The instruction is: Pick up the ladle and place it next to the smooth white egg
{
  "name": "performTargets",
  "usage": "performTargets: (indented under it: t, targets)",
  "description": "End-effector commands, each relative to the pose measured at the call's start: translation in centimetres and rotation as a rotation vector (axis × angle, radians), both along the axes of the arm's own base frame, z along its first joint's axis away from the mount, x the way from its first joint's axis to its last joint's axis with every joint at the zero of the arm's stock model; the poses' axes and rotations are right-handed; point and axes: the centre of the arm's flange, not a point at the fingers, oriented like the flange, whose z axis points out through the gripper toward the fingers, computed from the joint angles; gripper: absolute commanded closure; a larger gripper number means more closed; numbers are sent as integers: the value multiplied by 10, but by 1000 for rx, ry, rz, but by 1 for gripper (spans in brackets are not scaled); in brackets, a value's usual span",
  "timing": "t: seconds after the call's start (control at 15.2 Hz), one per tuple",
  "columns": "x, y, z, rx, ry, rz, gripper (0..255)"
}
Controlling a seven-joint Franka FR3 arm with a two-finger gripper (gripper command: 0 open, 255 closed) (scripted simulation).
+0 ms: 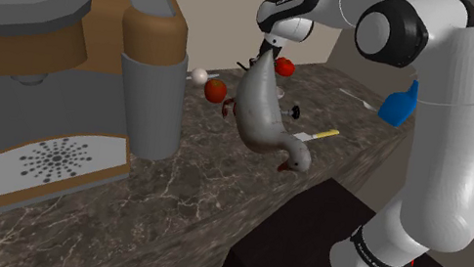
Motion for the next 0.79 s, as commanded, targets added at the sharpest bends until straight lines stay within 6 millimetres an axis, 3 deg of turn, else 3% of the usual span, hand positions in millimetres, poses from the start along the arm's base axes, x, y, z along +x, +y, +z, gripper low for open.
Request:
performTargets:
  t: [0.0, 0.33, 0.59, 0.73]
  targets:
    - [0, 0, 0, 0, 0, 0, 0]
    - [0, 0, 0, 0, 0, 0, 0]
    - [-6, -4, 49, 0, 0, 0, 0]
    - [-6, -4, 49, 0, 0, 0, 0]
